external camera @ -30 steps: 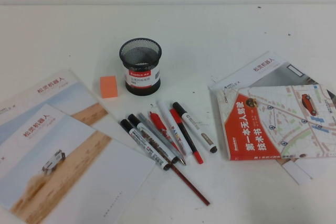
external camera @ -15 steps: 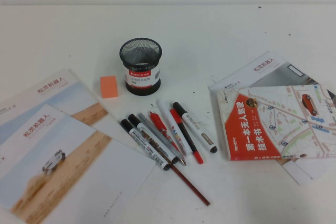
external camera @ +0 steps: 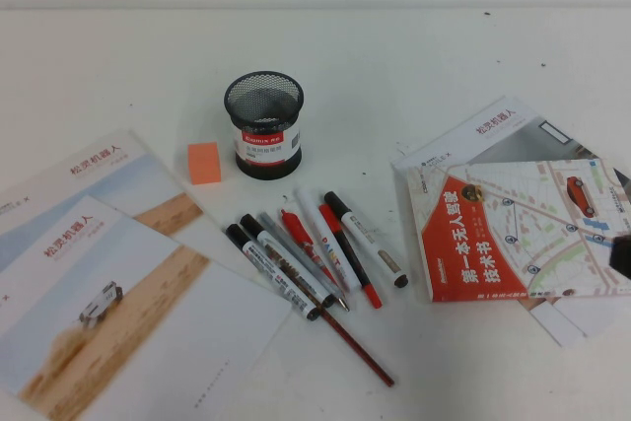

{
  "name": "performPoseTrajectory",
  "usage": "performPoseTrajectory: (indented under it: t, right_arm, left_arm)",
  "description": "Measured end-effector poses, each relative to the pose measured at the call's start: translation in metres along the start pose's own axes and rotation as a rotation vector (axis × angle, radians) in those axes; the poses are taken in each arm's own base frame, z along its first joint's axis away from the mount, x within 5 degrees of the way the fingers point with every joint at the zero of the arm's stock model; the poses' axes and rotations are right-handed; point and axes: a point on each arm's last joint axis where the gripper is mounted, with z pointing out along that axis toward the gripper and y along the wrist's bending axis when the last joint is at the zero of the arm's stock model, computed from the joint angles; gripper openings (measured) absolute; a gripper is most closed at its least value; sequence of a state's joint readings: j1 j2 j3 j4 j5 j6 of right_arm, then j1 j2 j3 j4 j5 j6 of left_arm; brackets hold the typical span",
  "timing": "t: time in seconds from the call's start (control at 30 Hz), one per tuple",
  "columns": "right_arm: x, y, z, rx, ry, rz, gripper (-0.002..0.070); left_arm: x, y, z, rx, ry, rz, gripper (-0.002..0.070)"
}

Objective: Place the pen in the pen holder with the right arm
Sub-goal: Pick up the pen on the table

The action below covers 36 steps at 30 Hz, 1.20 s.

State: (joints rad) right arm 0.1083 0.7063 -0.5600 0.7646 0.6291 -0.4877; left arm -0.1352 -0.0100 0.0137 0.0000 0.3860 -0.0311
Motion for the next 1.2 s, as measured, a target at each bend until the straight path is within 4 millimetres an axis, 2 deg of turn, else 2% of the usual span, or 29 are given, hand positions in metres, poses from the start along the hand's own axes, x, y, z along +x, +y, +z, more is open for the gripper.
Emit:
performPoseTrajectory:
  t: [0.17,0.3,0.4,0.43,0.5,0.63,0.73,0.87,1.0,1.2]
  right_arm:
    - [-0.028,-0.012,0.034,0.048,0.257,-0.103,-0.0021]
    - [-0.047,-0.013,0.069,0.104,0.452,-0.165,-0.0022]
    - [-0.062,-0.005,0.099,0.159,0.576,-0.246,-0.0022]
    - [-0.064,-0.003,0.116,0.175,0.648,-0.272,-0.0022]
    - [-0.07,0.003,0.137,0.177,0.706,-0.287,-0.0022]
    - [-0.071,0.012,0.186,0.158,0.871,-0.298,-0.0017]
    - [-0.075,0.019,0.216,0.156,0.919,-0.339,0.0015]
    - [-0.086,0.031,0.249,0.138,0.891,-0.386,0.0128]
    - [-0.088,0.044,0.272,0.127,0.876,-0.449,0.0239]
    - [-0.074,0.062,0.3,0.09,0.899,-0.585,0.0281]
  left_arm:
    - [0.0,0.0,0.0,0.0,0.0,0.0,-0.0001]
    - [0.0,0.0,0.0,0.0,0.0,0.0,-0.0001]
    - [0.0,0.0,0.0,0.0,0.0,0.0,-0.0001]
    - [0.0,0.0,0.0,0.0,0.0,0.0,-0.0001]
    - [0.0,0.0,0.0,0.0,0.0,0.0,-0.0001]
    - [0.0,0.0,0.0,0.0,0.0,0.0,-0.0001]
    - [0.0,0.0,0.0,0.0,0.0,0.0,-0.0001]
    - [0.0,0.0,0.0,0.0,0.0,0.0,-0.0001]
    - [0.0,0.0,0.0,0.0,0.0,0.0,-0.0001]
    - [0.0,0.0,0.0,0.0,0.0,0.0,-0.0001]
